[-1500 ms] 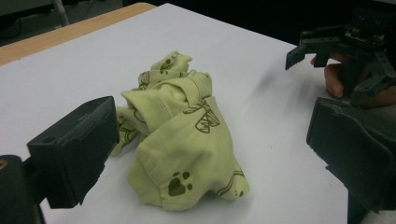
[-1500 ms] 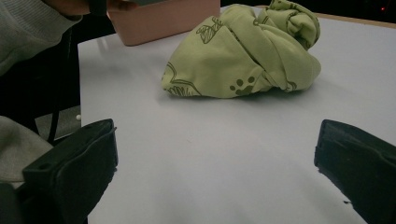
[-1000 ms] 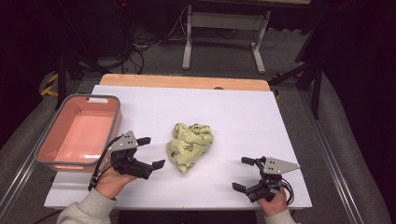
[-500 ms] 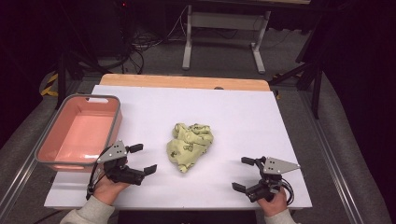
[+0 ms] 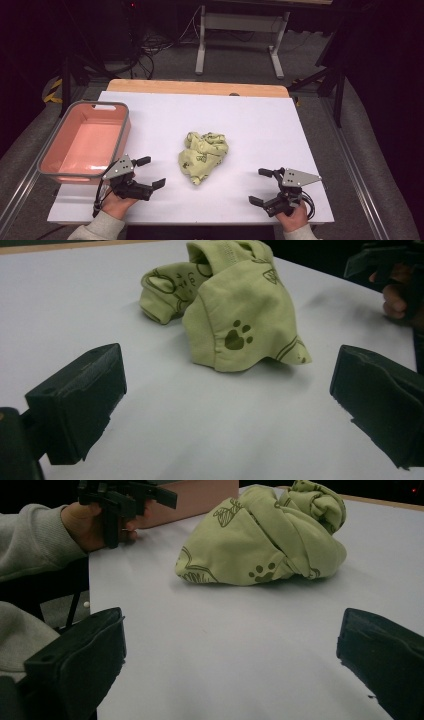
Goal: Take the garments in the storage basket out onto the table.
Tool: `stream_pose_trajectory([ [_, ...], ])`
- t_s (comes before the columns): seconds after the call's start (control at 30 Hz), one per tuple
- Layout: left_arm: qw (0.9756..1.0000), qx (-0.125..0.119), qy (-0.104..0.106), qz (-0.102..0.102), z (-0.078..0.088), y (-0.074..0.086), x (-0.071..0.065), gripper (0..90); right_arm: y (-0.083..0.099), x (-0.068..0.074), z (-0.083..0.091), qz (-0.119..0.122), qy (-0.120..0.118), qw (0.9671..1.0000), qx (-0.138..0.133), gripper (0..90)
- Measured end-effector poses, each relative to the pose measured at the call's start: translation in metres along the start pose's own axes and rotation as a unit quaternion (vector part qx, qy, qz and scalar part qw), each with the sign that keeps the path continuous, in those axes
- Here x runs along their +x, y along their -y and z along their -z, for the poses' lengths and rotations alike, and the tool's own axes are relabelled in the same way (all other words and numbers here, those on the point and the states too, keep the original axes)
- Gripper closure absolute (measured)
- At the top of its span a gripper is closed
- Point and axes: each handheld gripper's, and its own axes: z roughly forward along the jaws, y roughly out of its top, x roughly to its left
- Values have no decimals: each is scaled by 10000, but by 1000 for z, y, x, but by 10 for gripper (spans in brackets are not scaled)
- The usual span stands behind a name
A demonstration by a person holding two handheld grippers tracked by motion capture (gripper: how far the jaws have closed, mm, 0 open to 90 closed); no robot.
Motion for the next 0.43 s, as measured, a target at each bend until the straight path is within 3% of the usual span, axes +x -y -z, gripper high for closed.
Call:
stream_pose_trajectory([
  [0.43,9998,2,-45,180,-2,1,2,17,0,0,-1,9,-1,10000,23,1],
])
